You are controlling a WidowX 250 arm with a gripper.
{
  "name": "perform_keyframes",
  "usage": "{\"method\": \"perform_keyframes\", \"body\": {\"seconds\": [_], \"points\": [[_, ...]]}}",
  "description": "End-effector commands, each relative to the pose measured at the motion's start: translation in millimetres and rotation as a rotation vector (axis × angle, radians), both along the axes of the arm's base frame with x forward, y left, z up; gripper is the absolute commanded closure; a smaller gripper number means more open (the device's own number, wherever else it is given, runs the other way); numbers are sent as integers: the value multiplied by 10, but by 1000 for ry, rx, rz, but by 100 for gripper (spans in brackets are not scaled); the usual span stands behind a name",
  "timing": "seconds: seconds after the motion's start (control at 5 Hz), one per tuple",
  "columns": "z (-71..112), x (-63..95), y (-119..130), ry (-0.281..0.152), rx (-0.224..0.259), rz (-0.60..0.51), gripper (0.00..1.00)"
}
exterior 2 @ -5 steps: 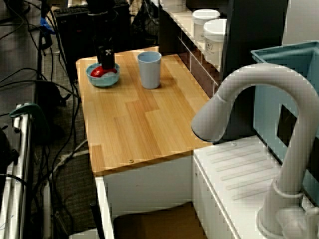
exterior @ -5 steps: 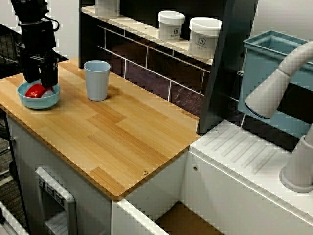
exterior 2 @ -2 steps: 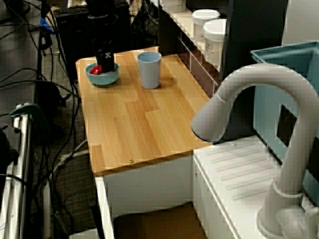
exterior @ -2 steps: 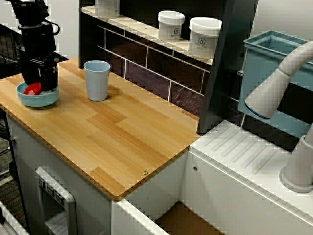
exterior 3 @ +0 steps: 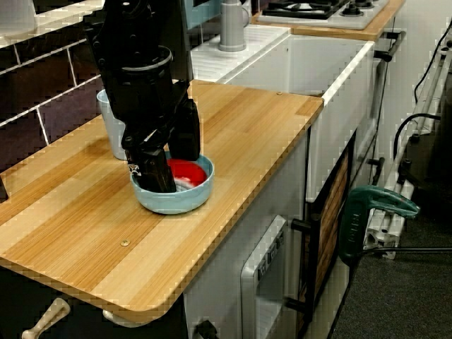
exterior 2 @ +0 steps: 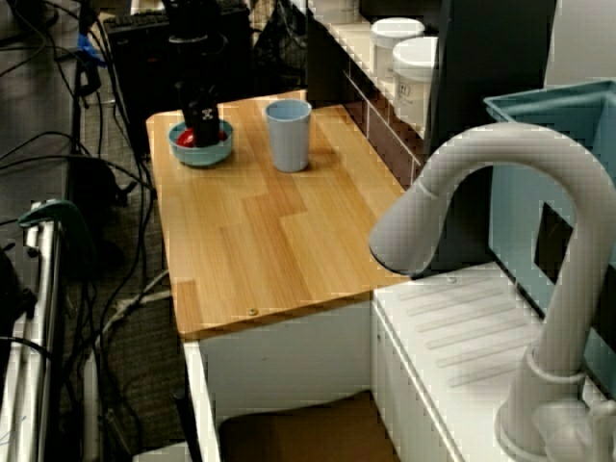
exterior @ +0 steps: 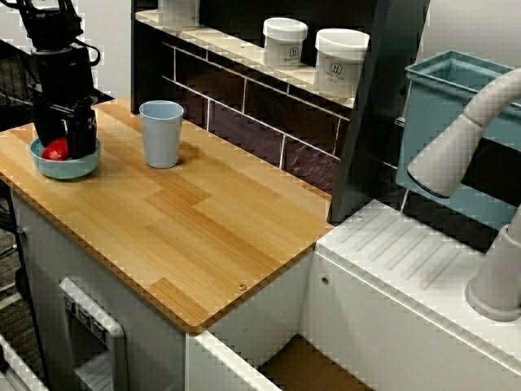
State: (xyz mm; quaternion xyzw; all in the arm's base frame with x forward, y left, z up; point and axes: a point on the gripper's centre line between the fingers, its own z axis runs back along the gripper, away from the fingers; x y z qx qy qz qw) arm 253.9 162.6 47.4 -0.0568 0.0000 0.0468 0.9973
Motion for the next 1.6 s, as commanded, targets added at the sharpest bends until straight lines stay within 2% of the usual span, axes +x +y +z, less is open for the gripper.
{"method": "perform_keyframes", "body": {"seconds": [0.0,0.2,0.6,1.2,1.4], "points": [[89,-7,-21,-31,38,1,3],[75,-13,-29,-37,40,-2,100],[112,-26,-11,-41,38,-2,100],[596,50,65,-85,-13,-10,100],[665,72,25,-95,-14,-22,100]]}}
